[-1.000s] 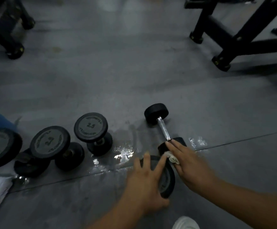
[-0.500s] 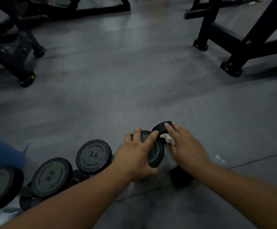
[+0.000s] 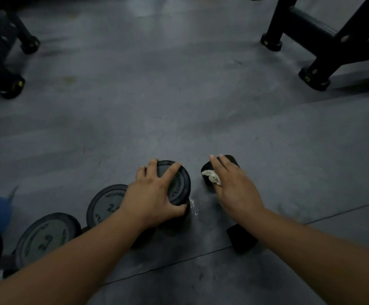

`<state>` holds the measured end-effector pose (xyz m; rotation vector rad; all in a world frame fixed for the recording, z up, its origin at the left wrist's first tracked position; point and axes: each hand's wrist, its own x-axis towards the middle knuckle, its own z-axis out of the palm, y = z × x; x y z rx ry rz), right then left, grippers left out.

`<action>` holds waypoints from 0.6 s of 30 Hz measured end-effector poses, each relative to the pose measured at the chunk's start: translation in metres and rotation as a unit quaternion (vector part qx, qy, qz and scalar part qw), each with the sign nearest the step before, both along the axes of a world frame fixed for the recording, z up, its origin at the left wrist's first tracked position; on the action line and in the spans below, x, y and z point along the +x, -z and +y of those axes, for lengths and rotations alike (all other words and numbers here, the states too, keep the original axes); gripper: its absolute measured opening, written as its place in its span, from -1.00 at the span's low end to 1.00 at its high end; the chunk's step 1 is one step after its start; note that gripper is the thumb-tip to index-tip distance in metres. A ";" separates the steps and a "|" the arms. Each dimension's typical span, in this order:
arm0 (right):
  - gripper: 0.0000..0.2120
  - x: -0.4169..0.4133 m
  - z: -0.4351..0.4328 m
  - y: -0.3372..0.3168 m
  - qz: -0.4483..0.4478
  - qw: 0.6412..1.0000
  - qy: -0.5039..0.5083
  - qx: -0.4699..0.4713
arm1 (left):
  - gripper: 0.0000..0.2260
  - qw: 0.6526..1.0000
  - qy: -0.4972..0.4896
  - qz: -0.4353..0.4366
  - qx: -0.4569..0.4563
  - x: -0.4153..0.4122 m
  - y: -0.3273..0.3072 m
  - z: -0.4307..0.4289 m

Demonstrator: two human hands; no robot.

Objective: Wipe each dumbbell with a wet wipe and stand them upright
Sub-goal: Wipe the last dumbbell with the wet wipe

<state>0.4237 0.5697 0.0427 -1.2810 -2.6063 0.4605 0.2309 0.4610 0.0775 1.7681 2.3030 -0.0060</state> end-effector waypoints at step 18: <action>-0.45 0.086 0.026 0.006 -0.030 0.997 0.065 0.042 | -0.11 0.990 0.111 -0.083 -0.008 0.175 0.060 0.000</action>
